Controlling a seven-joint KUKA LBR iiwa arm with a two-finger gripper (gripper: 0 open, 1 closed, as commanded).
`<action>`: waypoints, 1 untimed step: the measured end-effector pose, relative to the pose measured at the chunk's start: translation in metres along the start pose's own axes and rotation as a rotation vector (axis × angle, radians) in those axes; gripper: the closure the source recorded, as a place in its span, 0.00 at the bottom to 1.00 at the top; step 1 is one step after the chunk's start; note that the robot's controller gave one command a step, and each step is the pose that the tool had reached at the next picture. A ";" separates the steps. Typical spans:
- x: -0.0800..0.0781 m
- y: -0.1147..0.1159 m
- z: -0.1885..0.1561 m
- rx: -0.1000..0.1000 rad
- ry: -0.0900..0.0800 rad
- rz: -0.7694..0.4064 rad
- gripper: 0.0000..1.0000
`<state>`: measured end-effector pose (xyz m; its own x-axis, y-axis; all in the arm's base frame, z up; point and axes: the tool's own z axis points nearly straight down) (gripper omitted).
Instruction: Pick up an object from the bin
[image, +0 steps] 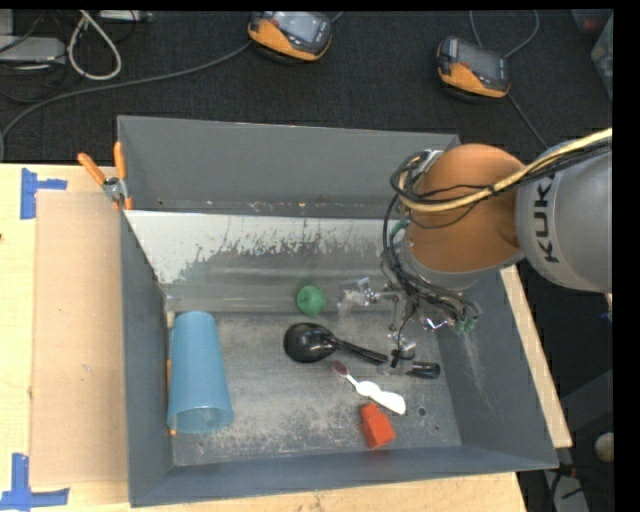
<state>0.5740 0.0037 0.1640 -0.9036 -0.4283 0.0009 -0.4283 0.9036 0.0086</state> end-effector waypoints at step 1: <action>-0.024 -0.006 -0.003 0.008 -0.015 -0.034 0.00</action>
Offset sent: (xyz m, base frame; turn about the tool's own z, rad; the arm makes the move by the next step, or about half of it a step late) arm 0.0378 0.0057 0.0122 -0.0067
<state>0.5984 0.0085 0.1670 -0.8884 -0.4588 -0.0145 -0.4589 0.8885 0.0006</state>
